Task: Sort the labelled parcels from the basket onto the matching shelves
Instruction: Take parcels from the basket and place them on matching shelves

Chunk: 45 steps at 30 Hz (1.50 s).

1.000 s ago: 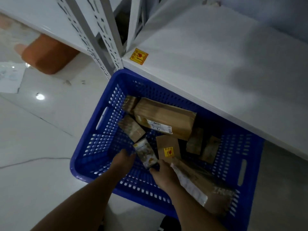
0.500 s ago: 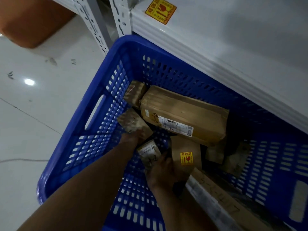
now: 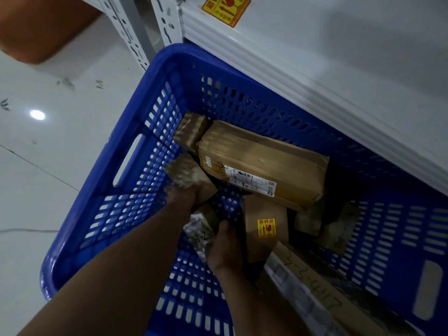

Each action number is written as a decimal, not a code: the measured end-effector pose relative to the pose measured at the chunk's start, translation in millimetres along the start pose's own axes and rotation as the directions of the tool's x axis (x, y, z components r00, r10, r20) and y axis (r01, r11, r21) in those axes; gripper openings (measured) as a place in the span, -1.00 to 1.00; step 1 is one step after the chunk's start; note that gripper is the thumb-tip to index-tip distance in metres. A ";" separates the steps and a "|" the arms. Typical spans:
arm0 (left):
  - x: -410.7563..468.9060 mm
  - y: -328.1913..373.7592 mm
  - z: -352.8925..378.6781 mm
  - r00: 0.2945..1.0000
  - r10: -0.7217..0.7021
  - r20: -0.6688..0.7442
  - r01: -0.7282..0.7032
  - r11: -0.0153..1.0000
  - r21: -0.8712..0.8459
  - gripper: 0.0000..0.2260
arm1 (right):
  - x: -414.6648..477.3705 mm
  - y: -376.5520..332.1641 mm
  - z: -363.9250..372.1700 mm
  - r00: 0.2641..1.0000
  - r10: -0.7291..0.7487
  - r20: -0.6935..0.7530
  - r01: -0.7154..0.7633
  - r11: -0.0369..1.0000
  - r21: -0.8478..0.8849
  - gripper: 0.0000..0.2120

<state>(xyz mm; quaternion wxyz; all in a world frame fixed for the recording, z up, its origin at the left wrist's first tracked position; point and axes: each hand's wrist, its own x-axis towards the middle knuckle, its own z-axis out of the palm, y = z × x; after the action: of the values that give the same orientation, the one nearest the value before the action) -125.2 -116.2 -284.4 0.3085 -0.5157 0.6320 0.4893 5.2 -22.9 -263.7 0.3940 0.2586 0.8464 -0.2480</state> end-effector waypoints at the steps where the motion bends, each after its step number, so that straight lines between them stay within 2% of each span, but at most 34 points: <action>1: -1.8 -0.3 -2.8 1.000 -0.003 -0.005 0.003 1.000 -0.019 -0.18 | 0.0 0.5 -0.6 1.000 0.008 0.001 -0.008 0.999 0.048 -0.47; 4: -4.1 -2.1 -11.0 1.000 0.025 0.015 -0.024 0.998 -0.062 -0.14 | -7.2 4.5 -8.4 0.998 -0.020 -0.052 0.022 0.999 0.038 -0.40; 7: -16.4 -2.9 -18.1 0.997 0.059 0.050 -0.054 0.994 -0.093 -0.29 | -23.7 11.5 -18.7 0.996 -0.060 -0.066 0.063 0.997 0.041 -0.33; 9: -24.7 -6.8 -24.4 0.993 0.092 0.077 -0.081 0.988 -0.135 -0.34 | -38.8 18.0 -28.8 0.998 -0.020 -0.055 0.028 0.988 0.152 -0.34; 11: -40.1 -12.1 -33.8 0.988 0.125 0.091 -0.109 0.981 -0.163 -0.42 | -57.1 26.1 -42.5 0.996 0.059 -0.070 -0.033 0.942 0.333 -0.39; 13: -66.9 -12.8 -45.5 0.984 0.140 0.111 -0.118 0.975 -0.190 -0.54 | -77.1 34.2 -60.9 0.986 0.157 -0.054 -0.097 0.811 0.577 -0.45; 15: -95.4 -11.6 -57.1 0.978 0.136 0.156 -0.107 0.977 -0.183 -0.63 | -95.0 38.9 -81.3 0.971 0.240 0.003 -0.154 0.611 0.777 -0.42; 16: -109.1 -10.9 -62.8 0.974 0.131 0.183 -0.103 0.982 -0.157 -0.65 | -104.0 40.6 -93.5 0.963 0.267 0.018 -0.165 0.540 0.826 -0.38; 19: -157.5 -1.7 -78.6 0.940 0.100 0.325 -0.081 0.994 -0.073 -0.59 | -121.7 45.9 -124.9 0.952 0.305 0.032 -0.162 0.413 0.896 -0.20; 20: -176.3 3.1 -82.3 0.913 0.091 0.398 -0.072 0.995 -0.064 -0.60 | -125.9 46.9 -136.5 0.954 0.294 0.052 -0.165 0.373 0.913 -0.21; 22: -216.7 14.6 -88.9 0.849 0.092 0.521 -0.067 0.996 -0.066 -0.64 | -152.4 34.7 -179.7 0.963 0.244 0.112 -0.179 0.271 0.946 -0.43; 24: -249.2 25.8 -94.8 0.823 0.109 0.557 -0.089 0.994 -0.062 -0.52 | -181.6 24.6 -221.0 0.974 0.197 0.114 -0.163 0.255 0.953 -0.67; 27: -305.8 49.8 -105.1 0.778 0.165 0.607 -0.178 0.983 -0.040 -0.50 | -220.2 17.0 -265.8 0.980 0.181 0.085 -0.134 0.278 0.951 -0.77; 30: -377.8 80.5 -117.4 0.719 0.208 0.663 -0.297 0.955 0.023 -0.66 | -268.7 9.8 -308.0 0.988 0.141 0.066 -0.104 0.283 0.953 -0.72; 35: -504.6 125.8 -135.3 0.609 0.319 0.726 -0.468 0.884 0.004 -0.69 | -369.5 6.9 -375.5 0.994 0.108 0.002 -0.023 0.196 0.980 -0.78; 37: -564.8 140.1 -143.2 0.571 0.321 0.756 -0.550 0.833 0.062 -0.64 | -416.7 9.4 -399.9 0.994 0.102 -0.040 0.022 0.172 0.985 -0.76; 39: -622.2 152.8 -148.9 0.494 0.307 0.813 -0.642 0.759 0.104 -0.60 | -464.9 11.1 -425.7 0.988 0.115 -0.102 0.081 0.170 0.982 -0.70; 41: -670.3 162.8 -150.2 0.436 0.343 0.832 -0.748 0.652 0.124 -0.65 | -508.4 15.8 -451.1 0.976 0.139 -0.168 0.143 0.172 0.975 -0.61; 45: -770.0 175.2 -155.7 0.353 0.355 0.866 -0.825 0.554 0.109 -0.67 | -605.5 31.4 -505.1 0.940 0.182 -0.290 0.265 0.146 0.953 -0.59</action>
<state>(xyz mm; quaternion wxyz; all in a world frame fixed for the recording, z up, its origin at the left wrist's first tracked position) -60.6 5.6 508.6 0.4627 0.1344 0.6919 0.5378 89.5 168.7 497.2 -0.0303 0.4664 0.5370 -0.7023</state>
